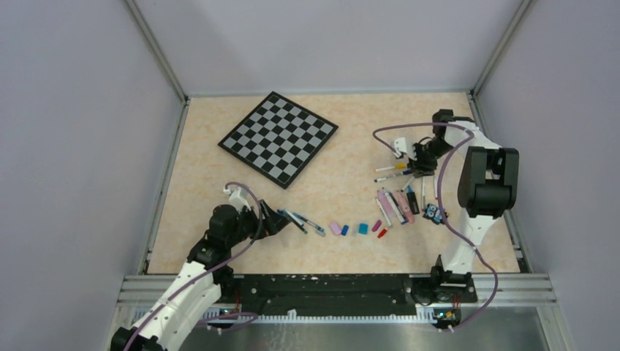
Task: Open the pen caps
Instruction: Pick up the pen from the center of the board.
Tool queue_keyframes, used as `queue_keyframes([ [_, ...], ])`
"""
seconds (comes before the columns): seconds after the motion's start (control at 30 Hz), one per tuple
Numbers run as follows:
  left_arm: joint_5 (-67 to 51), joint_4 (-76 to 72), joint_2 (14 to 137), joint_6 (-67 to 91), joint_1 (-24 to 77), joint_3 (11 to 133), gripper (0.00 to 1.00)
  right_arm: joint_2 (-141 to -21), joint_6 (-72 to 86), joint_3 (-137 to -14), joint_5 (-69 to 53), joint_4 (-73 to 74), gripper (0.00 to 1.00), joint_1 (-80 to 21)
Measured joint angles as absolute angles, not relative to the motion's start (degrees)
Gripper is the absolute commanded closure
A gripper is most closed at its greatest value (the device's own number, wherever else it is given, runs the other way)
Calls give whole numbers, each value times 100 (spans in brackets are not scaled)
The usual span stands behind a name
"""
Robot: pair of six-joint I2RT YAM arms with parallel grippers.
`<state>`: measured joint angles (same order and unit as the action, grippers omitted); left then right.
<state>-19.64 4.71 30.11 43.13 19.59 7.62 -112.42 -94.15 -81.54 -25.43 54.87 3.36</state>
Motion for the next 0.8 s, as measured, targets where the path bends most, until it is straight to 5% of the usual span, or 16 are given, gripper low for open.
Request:
queue_keyframes([
  [0.8, -1964, 475, 2939, 4316, 1959, 711, 1, -10993, -10121, -7762, -2191, 5822, 73, 49],
])
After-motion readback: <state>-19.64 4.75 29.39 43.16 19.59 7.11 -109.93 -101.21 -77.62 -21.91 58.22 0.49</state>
